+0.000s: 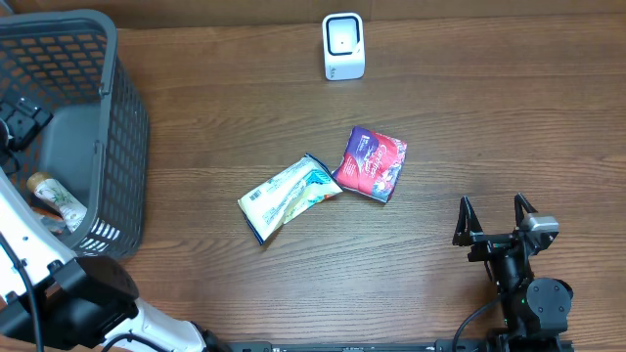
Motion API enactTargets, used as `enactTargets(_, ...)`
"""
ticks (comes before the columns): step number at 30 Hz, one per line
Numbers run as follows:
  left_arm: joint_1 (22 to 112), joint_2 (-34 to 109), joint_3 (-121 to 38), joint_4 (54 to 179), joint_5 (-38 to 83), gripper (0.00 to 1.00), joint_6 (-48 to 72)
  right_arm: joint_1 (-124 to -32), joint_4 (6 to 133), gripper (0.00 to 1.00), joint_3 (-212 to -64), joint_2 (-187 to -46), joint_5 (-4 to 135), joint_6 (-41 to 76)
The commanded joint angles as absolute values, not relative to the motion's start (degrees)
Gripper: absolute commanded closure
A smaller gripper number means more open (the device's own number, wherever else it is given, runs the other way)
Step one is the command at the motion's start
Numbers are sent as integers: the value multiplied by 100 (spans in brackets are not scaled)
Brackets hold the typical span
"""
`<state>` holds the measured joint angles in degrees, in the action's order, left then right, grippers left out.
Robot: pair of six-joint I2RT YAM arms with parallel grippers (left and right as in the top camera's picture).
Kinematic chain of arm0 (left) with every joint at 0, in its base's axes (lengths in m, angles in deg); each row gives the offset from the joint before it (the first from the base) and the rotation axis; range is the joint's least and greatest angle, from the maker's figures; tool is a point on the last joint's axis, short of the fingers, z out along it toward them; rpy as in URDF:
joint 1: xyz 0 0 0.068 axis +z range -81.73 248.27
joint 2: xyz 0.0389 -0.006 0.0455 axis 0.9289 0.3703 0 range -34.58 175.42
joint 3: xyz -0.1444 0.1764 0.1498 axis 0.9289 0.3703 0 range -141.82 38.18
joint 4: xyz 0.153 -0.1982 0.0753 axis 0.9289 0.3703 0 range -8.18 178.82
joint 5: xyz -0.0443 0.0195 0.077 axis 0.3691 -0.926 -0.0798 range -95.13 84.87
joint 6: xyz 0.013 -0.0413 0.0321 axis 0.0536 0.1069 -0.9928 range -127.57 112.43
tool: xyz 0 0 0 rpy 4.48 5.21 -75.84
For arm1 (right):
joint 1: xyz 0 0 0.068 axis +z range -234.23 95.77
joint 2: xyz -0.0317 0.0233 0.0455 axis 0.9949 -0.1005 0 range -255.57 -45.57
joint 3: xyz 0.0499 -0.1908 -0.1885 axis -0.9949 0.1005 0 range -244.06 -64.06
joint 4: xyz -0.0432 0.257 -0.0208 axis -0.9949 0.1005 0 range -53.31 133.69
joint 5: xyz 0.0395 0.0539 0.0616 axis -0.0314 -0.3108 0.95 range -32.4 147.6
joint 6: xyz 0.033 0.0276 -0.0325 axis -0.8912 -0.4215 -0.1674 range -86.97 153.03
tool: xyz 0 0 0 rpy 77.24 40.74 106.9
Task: Scan the item barcode
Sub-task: 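Lower the left gripper into the basket and grasp the white shampoo bottle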
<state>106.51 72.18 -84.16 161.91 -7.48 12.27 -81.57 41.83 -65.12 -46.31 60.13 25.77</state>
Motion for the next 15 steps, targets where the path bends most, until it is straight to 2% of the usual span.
enactTargets(1, 10561, 7433, -7968, 15988, -875, 0, 1349, -8173, 4142, 0, -6453, -4574, 5960, 2601)
enactTargets(5, 10548, 7494, -7483, 15606, -1015, 3, 1408, -8173, 4140, 0, -6453, -4574, 5958, 2601)
enactTargets(8, 10513, 7496, -7155, 15494, -1565, 7, 1662, -8173, 4142, 0, -6453, -4574, 5958, 2601)
enactTargets(15, 10391, 7507, -6353, 15149, -2344, 4, 1880, -8173, 4142, 0, -6453, -4574, 5958, 2601)
